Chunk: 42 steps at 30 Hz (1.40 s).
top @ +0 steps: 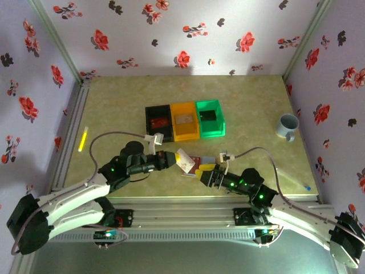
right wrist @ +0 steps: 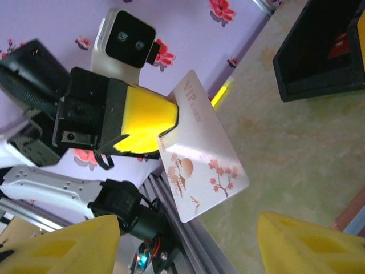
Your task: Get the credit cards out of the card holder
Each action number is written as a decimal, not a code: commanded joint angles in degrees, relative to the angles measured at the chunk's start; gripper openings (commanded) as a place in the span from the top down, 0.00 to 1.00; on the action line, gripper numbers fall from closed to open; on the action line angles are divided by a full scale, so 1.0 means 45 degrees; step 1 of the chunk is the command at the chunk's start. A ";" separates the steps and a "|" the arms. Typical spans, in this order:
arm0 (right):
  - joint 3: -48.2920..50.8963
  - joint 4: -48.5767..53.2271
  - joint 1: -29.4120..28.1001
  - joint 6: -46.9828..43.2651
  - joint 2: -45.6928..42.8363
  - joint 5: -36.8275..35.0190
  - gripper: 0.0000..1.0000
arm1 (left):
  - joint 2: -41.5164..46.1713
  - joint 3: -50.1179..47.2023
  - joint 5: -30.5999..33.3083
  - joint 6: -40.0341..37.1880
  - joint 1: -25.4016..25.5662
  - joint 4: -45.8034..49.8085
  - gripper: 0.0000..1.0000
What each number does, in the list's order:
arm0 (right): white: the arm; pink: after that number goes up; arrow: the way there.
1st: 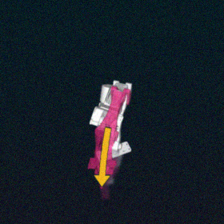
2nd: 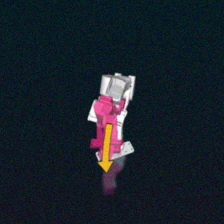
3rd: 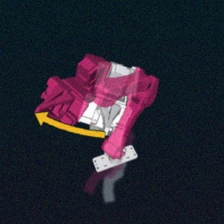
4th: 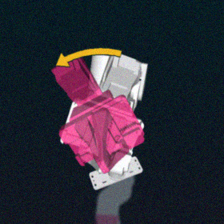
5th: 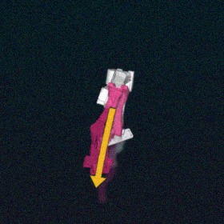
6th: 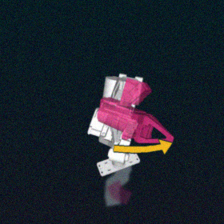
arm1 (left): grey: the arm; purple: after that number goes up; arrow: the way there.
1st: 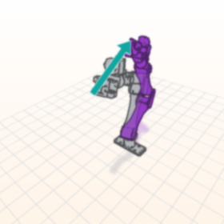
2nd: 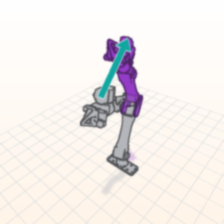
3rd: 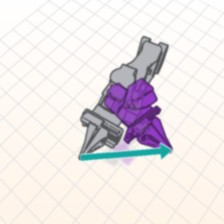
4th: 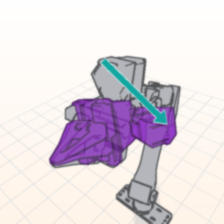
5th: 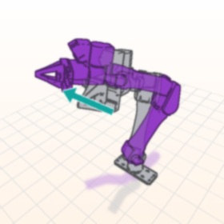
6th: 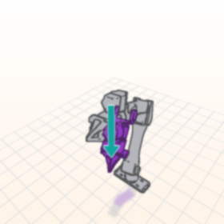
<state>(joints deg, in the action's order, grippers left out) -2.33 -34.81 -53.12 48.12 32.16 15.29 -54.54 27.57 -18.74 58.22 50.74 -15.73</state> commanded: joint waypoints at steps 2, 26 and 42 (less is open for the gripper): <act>0.0009 -0.2152 -0.0188 0.0796 0.0046 -0.0857 0.38 | -0.0244 -0.0414 0.1642 0.1200 0.0656 -0.3586 1.00; 0.0058 -0.0091 -0.0198 0.0596 -0.1471 -0.1757 0.56 | -0.0702 -0.1689 0.3555 0.1533 0.2258 -0.6462 1.00; -0.0246 -0.1320 -0.0210 0.0527 -0.0215 -0.1231 0.56 | -0.0959 -0.1908 0.3935 0.1500 0.2569 -0.6850 1.00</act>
<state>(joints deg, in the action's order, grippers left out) -1.72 -36.07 -53.58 51.46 28.77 8.14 -57.47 19.42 -1.67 65.67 61.67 -42.41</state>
